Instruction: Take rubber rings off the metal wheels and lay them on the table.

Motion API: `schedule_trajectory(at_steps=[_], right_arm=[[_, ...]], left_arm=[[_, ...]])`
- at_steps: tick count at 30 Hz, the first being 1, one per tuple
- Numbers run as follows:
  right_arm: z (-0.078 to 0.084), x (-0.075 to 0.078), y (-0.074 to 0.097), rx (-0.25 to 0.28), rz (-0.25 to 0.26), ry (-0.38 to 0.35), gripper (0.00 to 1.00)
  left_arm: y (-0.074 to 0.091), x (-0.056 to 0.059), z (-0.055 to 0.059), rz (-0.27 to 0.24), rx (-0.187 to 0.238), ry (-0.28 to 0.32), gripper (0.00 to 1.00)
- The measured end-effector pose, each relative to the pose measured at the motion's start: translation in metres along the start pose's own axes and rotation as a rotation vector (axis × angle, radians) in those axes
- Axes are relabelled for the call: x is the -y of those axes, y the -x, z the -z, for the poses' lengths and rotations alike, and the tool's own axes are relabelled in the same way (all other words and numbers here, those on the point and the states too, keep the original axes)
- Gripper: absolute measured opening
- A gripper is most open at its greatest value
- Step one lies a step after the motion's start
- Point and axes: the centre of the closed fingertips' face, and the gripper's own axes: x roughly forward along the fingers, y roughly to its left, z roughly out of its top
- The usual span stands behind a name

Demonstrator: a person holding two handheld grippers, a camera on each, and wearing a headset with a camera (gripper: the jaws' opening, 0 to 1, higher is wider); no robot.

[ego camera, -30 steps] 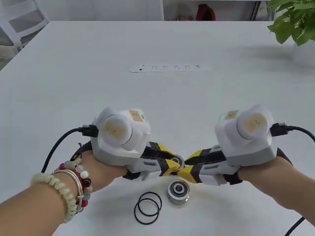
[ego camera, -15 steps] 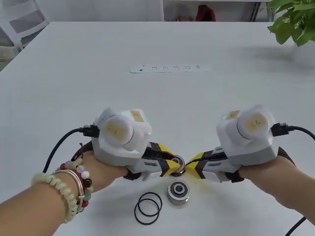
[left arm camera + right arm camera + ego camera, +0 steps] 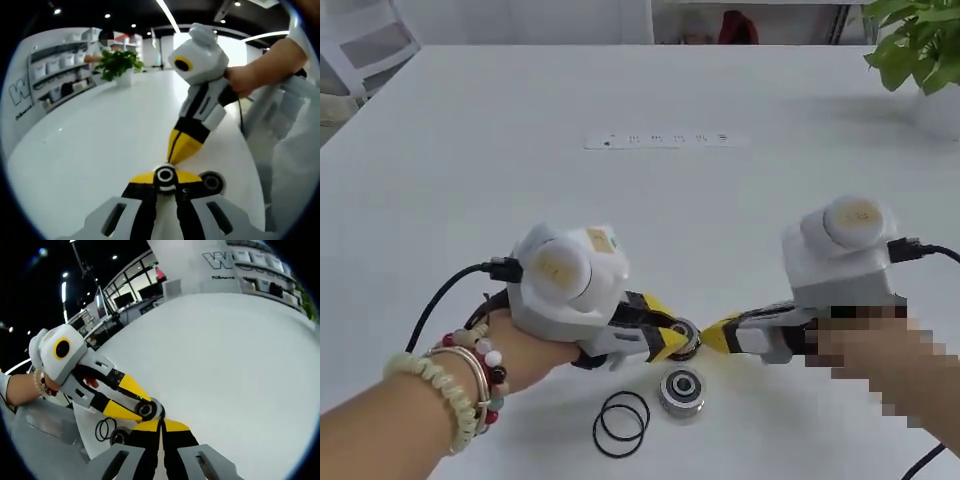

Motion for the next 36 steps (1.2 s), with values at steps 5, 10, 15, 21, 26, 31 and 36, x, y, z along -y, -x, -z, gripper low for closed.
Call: schedule_trajectory(at_steps=[5,10,15,21,26,31,36], right_arm=[[-0.002,-0.004,0.004,0.037,-0.043,-0.138,0.00],[-0.002,-0.008,0.005,0.050,-0.061,-0.182,0.00],[-0.005,-0.014,0.005,0.055,-0.070,-0.193,0.00],[-0.006,-0.017,0.004,0.054,-0.075,-0.185,0.00],[-0.007,-0.019,0.004,0.053,-0.077,-0.173,0.00],[-0.009,-0.019,0.003,0.054,-0.083,-0.166,0.00],[-0.010,-0.019,0.002,0.054,-0.086,-0.162,0.00]], left_arm=[[0.000,0.000,0.000,-0.001,0.005,-0.002,0.14],[-0.001,0.000,0.000,-0.004,0.004,-0.011,0.14],[-0.001,0.000,0.000,-0.009,0.007,-0.014,0.14],[0.000,0.000,0.000,-0.013,0.018,0.000,0.14],[0.000,0.000,0.000,-0.015,0.020,0.001,0.14],[0.000,0.000,0.000,-0.016,0.021,0.001,0.14],[0.000,0.000,0.000,-0.017,0.023,0.000,0.14]])
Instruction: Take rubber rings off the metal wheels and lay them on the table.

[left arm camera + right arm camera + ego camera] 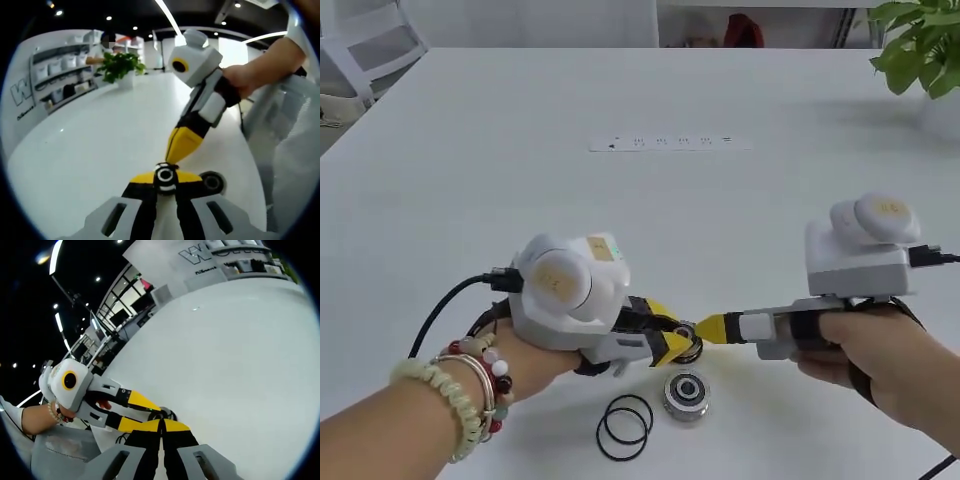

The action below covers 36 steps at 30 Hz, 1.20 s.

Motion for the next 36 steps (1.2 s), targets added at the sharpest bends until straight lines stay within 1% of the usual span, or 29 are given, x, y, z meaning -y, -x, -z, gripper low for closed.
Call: schedule_trajectory(at_steps=[14,18,29,36], right_arm=[[-0.002,-0.006,-0.002,-0.003,-0.025,0.020,0.00],[-0.003,-0.009,-0.002,0.004,-0.039,0.017,0.00],[-0.002,-0.010,-0.002,0.001,-0.050,0.036,0.00],[-0.001,-0.013,-0.002,0.003,-0.067,0.039,0.00]], left_arm=[[0.000,0.001,0.000,0.001,0.003,-0.005,0.14],[-0.001,0.001,0.000,0.001,0.000,-0.008,0.14],[-0.001,0.001,0.000,0.001,-0.008,-0.006,0.14],[0.000,0.001,0.000,-0.001,-0.016,-0.010,0.14]])
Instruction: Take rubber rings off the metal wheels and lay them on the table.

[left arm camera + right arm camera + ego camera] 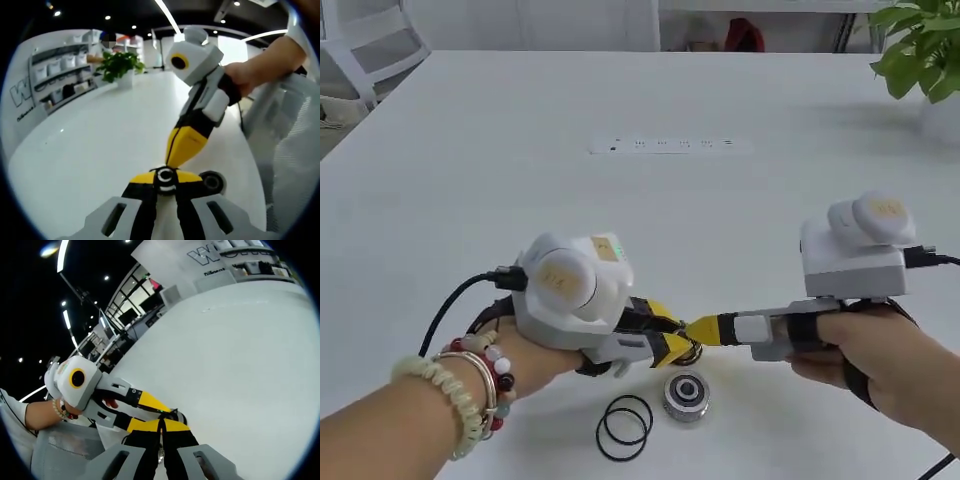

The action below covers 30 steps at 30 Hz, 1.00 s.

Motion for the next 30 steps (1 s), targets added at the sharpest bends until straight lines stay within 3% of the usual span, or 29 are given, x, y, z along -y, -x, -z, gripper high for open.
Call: schedule_trajectory(at_steps=[11,20,30], right_arm=[[-0.001,0.006,0.001,0.012,0.015,-0.014,0.00],[-0.001,0.013,0.001,0.007,0.047,-0.009,0.00],[-0.001,0.005,0.001,0.012,0.033,-0.011,0.00]], left_arm=[[0.000,0.000,0.000,0.000,-0.007,0.000,0.14],[0.002,0.000,0.001,-0.008,-0.057,-0.040,0.14],[0.005,0.000,0.003,-0.006,-0.066,-0.038,0.14]])
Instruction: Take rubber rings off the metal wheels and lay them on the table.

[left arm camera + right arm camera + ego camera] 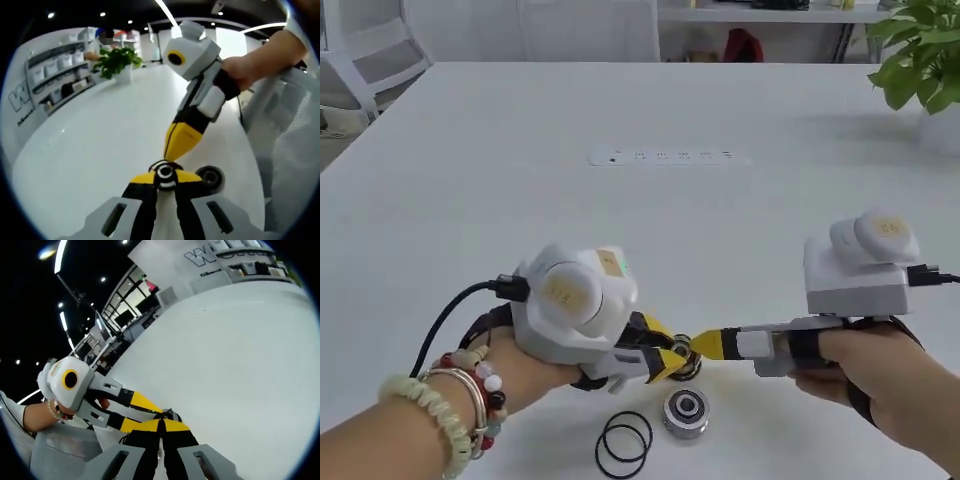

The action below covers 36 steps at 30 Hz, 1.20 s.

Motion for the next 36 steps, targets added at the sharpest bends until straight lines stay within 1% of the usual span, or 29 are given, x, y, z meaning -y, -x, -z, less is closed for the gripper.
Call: schedule_trajectory(at_steps=[6,8,13,14,15,19,23,31,33,34,36], right_arm=[[-0.001,-0.004,0.000,0.002,-0.008,0.009,0.00],[-0.003,-0.005,0.000,0.013,-0.013,0.006,0.00],[-0.005,-0.005,0.000,0.017,-0.018,0.010,0.00],[-0.005,-0.006,0.001,0.019,-0.025,0.010,0.00],[-0.008,-0.008,0.001,0.033,-0.032,0.002,0.00],[-0.007,-0.002,0.001,0.025,-0.017,0.020,0.00],[-0.006,0.001,0.001,0.015,-0.006,0.020,0.00],[-0.011,0.001,0.002,0.038,-0.008,0.008,0.00],[-0.013,0.001,0.003,0.044,-0.006,0.006,0.00],[-0.013,0.000,0.004,0.048,-0.007,0.003,0.00],[-0.015,0.000,0.004,0.054,-0.006,0.000,0.00]], left_arm=[[0.000,0.000,0.000,0.001,0.005,0.010,0.14],[0.000,0.000,0.000,0.002,0.005,0.009,0.14],[0.000,0.001,0.000,0.003,0.004,0.007,0.14],[0.000,0.001,0.000,0.002,0.003,0.007,0.14],[0.000,0.001,0.000,0.002,0.002,0.007,0.14],[0.001,0.001,0.000,0.005,-0.006,-0.001,0.14],[0.002,0.001,-0.002,0.007,-0.008,-0.011,0.15],[0.010,0.000,-0.016,0.007,0.028,-0.023,0.20],[0.013,0.000,-0.022,0.015,0.047,-0.016,0.24],[0.015,0.000,-0.025,0.015,0.056,-0.017,0.29],[0.018,0.000,-0.031,0.017,0.076,-0.028,0.34]])
